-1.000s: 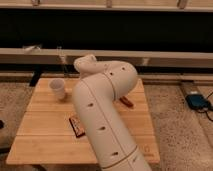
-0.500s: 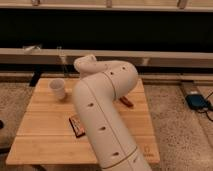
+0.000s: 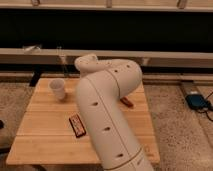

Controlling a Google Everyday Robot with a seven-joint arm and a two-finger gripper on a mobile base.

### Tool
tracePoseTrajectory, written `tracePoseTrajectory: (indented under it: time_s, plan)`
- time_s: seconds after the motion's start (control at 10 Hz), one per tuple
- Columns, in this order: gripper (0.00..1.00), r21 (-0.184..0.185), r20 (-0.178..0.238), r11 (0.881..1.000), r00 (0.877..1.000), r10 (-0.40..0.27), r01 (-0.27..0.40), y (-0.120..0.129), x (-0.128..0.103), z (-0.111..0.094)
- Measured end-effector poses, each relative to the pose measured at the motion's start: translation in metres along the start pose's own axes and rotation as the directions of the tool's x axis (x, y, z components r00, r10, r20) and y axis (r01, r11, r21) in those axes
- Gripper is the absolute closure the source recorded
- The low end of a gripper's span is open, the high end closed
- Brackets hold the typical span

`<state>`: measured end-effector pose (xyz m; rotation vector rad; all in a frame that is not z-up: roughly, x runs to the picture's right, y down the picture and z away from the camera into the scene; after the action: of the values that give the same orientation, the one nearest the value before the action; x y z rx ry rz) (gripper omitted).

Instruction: Wipe the white sponge on the table

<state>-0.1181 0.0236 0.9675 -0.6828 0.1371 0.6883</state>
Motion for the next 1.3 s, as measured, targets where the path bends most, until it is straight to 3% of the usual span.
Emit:
tracePoseTrajectory:
  time_s: [0.4, 0.6, 0.7, 0.8, 1.0, 1.3]
  plan:
    - [1.0, -0.043, 0.001, 0.999, 1.0, -0.019, 0.019, 0.018, 0.001, -0.003]
    - [1.0, -0.086, 0.02, 0.996, 1.0, 0.0, 0.002, 0.021, 0.001, -0.003]
    - [1.0, -0.138, 0.035, 0.99, 0.999, 0.024, -0.019, 0.023, 0.003, -0.002]
    - [1.0, -0.159, 0.044, 0.987, 0.998, 0.037, -0.03, 0.024, 0.003, -0.001]
    - [1.0, -0.183, 0.052, 0.983, 0.998, 0.04, -0.03, 0.031, 0.0, 0.003]
    - [1.0, -0.189, 0.09, 0.982, 0.996, 0.026, -0.009, 0.039, -0.019, 0.004]
